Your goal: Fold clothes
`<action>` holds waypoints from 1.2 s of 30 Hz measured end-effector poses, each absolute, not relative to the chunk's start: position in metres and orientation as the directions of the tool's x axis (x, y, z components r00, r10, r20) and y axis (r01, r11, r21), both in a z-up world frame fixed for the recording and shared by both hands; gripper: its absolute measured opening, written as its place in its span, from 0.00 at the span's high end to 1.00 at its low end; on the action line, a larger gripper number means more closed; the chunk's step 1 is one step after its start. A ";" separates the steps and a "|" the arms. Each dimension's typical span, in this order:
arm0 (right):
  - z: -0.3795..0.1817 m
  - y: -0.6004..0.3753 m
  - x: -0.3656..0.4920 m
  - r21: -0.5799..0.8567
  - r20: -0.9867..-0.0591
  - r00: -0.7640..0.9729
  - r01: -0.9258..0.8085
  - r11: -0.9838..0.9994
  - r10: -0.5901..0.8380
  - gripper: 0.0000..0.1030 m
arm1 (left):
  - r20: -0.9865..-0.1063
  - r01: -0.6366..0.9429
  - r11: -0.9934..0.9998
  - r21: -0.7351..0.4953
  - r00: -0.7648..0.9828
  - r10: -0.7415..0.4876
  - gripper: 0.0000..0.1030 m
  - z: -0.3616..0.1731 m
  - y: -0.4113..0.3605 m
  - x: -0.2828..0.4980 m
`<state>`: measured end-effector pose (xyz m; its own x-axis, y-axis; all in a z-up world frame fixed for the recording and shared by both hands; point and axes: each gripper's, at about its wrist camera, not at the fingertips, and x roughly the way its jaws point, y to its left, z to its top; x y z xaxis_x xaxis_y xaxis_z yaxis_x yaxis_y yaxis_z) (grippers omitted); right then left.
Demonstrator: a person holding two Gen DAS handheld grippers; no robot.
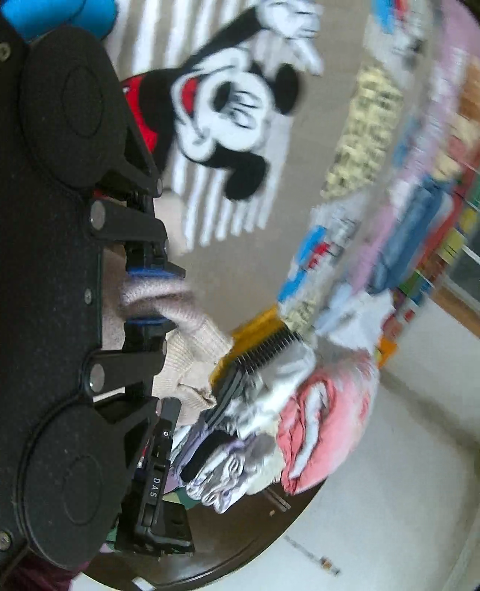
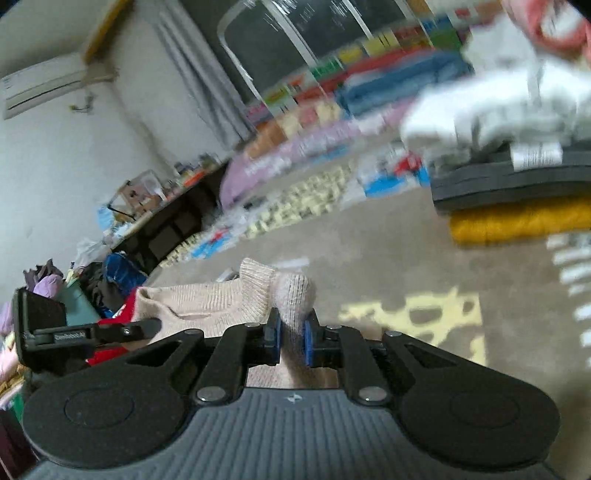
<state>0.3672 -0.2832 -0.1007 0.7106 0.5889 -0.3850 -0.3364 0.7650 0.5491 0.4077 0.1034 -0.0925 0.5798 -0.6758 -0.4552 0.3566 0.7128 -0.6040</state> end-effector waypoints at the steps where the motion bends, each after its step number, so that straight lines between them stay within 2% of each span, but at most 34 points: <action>1: -0.105 -0.284 0.371 0.564 -0.395 0.702 -0.324 0.760 0.592 0.87 | -0.456 0.337 0.701 -0.629 0.570 -0.683 0.82 -0.096 0.106 0.412; 3: -0.114 -0.284 0.379 0.593 -0.415 0.684 -0.297 0.748 0.600 0.87 | -0.453 0.297 0.673 -0.677 0.553 -0.699 0.80 -0.103 0.112 0.419; 6: -0.127 -0.286 0.390 0.634 -0.441 0.657 -0.255 0.730 0.612 0.86 | -0.394 0.213 0.617 -0.758 0.604 -0.693 0.79 -0.105 0.128 0.425; 8: -0.128 -0.290 0.387 0.651 -0.416 0.674 -0.247 0.717 0.610 0.86 | -0.295 0.156 0.519 -0.840 0.672 -0.680 0.75 -0.109 0.147 0.421; 9: -0.129 -0.292 0.386 0.660 -0.404 0.683 -0.243 0.711 0.609 0.84 | -0.284 0.146 0.511 -0.847 0.688 -0.668 0.65 -0.111 0.151 0.416; 11: -0.130 -0.296 0.382 0.672 -0.387 0.699 -0.233 0.703 0.601 0.78 | -0.293 0.134 0.526 -0.840 0.703 -0.648 0.60 -0.114 0.155 0.403; 13: -0.129 -0.301 0.379 0.669 -0.382 0.710 -0.230 0.707 0.592 0.70 | -0.330 0.129 0.566 -0.814 0.699 -0.634 0.60 -0.116 0.154 0.388; 15: -0.126 -0.304 0.372 0.649 -0.382 0.714 -0.244 0.721 0.586 0.62 | -0.313 0.157 0.561 -0.813 0.695 -0.647 0.60 -0.116 0.153 0.371; 18: -0.127 -0.306 0.364 0.672 -0.368 0.686 -0.270 0.689 0.628 0.56 | -0.305 0.197 0.578 -0.792 0.692 -0.654 0.58 -0.115 0.144 0.357; 19: -0.128 -0.306 0.362 0.681 -0.363 0.673 -0.279 0.677 0.644 0.53 | -0.312 0.202 0.592 -0.780 0.694 -0.649 0.59 -0.116 0.140 0.355; 20: -0.129 -0.303 0.361 0.667 -0.377 0.668 -0.285 0.689 0.642 0.51 | -0.321 0.199 0.607 -0.769 0.701 -0.637 0.67 -0.117 0.137 0.355; 21: -0.130 -0.300 0.361 0.652 -0.391 0.662 -0.290 0.700 0.639 0.62 | -0.331 0.195 0.623 -0.758 0.708 -0.624 0.92 -0.118 0.133 0.356; 23: -0.131 -0.293 0.360 0.624 -0.400 0.655 -0.317 0.714 0.641 0.89 | -0.333 0.184 0.641 -0.745 0.730 -0.596 0.92 -0.115 0.131 0.356; 26: -0.125 -0.293 0.359 0.595 -0.389 0.711 -0.292 0.749 0.586 0.90 | -0.356 0.157 0.671 -0.725 0.748 -0.560 0.91 -0.111 0.134 0.365; 29: -0.132 -0.291 0.370 0.569 -0.436 0.719 -0.247 0.784 0.542 0.87 | -0.473 0.118 0.787 -0.605 0.742 -0.475 0.85 -0.112 0.121 0.372; 30: -0.125 -0.289 0.363 0.539 -0.424 0.736 -0.263 0.800 0.527 0.85 | -0.479 0.130 0.820 -0.557 0.756 -0.445 0.80 -0.106 0.117 0.368; 33: -0.105 -0.286 0.342 0.444 -0.384 0.786 -0.303 0.843 0.484 0.81 | -0.438 0.241 0.872 -0.426 0.789 -0.432 0.76 -0.071 0.105 0.348; 34: -0.098 -0.285 0.335 0.410 -0.368 0.801 -0.316 0.855 0.472 0.80 | -0.422 0.276 0.884 -0.378 0.798 -0.430 0.67 -0.060 0.101 0.341; 35: -0.088 -0.280 0.323 0.368 -0.345 0.805 -0.357 0.859 0.483 0.80 | -0.414 0.336 0.871 -0.358 0.779 -0.470 0.61 -0.053 0.095 0.335; 36: -0.079 -0.274 0.310 0.323 -0.323 0.807 -0.397 0.859 0.494 0.79 | -0.408 0.399 0.851 -0.342 0.753 -0.517 0.50 -0.046 0.089 0.329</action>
<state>0.3101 -0.2743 -0.0790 0.8068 0.4945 -0.3234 -0.3970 0.8590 0.3232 0.3291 0.0885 -0.0463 0.7529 -0.5165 -0.4079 0.3986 0.8510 -0.3418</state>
